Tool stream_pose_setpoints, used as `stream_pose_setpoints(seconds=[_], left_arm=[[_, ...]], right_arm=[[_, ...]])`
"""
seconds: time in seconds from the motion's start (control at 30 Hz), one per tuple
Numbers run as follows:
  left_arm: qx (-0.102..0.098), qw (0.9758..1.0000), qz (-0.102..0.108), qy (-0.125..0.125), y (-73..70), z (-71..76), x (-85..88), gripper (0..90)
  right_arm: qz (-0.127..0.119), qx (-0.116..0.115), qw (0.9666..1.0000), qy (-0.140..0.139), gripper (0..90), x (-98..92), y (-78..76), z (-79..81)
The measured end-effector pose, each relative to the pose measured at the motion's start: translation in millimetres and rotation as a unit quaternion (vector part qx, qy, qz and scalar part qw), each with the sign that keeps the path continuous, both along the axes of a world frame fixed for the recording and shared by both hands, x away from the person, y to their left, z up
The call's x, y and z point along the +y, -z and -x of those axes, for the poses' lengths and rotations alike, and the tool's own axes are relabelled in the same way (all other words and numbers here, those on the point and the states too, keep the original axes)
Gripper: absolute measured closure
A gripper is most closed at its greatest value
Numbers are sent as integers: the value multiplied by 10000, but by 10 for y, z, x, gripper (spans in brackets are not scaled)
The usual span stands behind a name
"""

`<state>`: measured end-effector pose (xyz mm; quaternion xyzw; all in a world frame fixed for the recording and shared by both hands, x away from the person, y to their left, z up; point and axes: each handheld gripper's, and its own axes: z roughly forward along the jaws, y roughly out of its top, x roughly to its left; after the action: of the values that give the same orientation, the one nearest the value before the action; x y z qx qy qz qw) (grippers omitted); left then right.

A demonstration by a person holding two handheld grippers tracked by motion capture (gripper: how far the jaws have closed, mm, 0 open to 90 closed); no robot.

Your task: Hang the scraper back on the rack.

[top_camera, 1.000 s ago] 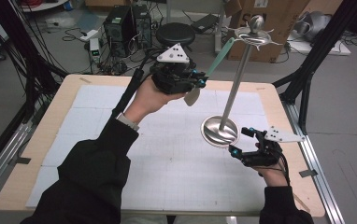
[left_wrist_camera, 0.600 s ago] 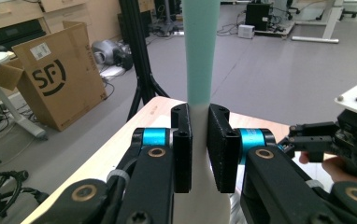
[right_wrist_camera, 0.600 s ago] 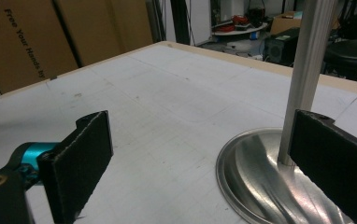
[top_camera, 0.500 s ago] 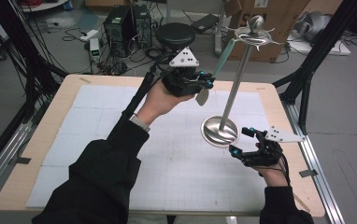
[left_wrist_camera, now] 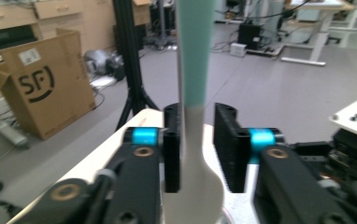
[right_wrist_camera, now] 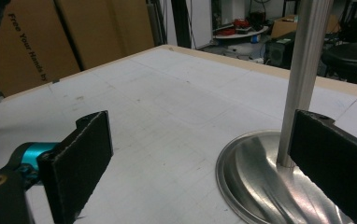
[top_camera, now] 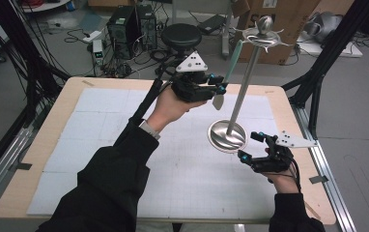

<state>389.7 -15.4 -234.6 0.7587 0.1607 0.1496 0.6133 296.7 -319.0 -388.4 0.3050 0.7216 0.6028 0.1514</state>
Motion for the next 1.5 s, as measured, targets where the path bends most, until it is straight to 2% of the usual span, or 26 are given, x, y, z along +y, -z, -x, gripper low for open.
stream_pose_setpoints(seconds=[0.07, 0.13, 0.17, 0.3, 0.37, 0.5, 0.57, 0.7, 0.83, 0.93, 1.0, 1.1, 1.3, 1.5], left_arm=[[43, 9999, 123, 59, 25, 14, 57, 611], [88, 9998, 168, 73, 67, 15, 121, 591], [83, 9999, 111, 75, 88, 7, 162, 577], [128, 9998, 152, 101, 193, -16, 299, 506], [225, 9996, 144, 5, 255, -16, 362, 477], [230, 9996, 116, -89, 420, 10, 506, 416], [249, 9996, 113, -116, 492, 10, 586, 335], [381, 9989, 159, -200, 592, 19, 739, 286], [286, 9992, 211, -173, 675, 84, 867, 271], [244, 9996, 142, -91, 747, 125, 933, 222], [151, 9999, 14, -72, 804, 167, 967, 192], [-92, 9996, -237, -75, 890, 243, 1026, 188], [-66, 9998, -207, -47, 1053, 326, 1158, 129], [85, 9999, 4, -136, 1180, 350, 1371, 69]], right_arm=[[0, -13, 10000, 4, 56, -1, 1, -5], [8, -11, 10000, 2, 56, 1, 3, -8], [12, 10, 10000, -7, 56, 3, 3, -6], [50, 13, 10000, -31, 56, 13, 8, -10], [66, 21, 10000, -35, 56, 14, 16, -12], [98, 86, 9999, -48, 56, 12, 48, -23], [114, 113, 9999, -46, 56, 14, 62, -28], [161, 159, 9997, -73, 56, 19, 82, -7], [158, 153, 9997, -64, 56, 0, 84, 33], [168, 123, 9998, -41, 56, -20, 77, 64], [149, 110, 9998, -14, 56, -32, 68, 74], [126, 117, 9998, 24, 56, -31, 62, 76], [169, 125, 9998, 3, 56, -10, 77, 38], [149, 130, 9998, 26, 56, -8, 73, 37]])
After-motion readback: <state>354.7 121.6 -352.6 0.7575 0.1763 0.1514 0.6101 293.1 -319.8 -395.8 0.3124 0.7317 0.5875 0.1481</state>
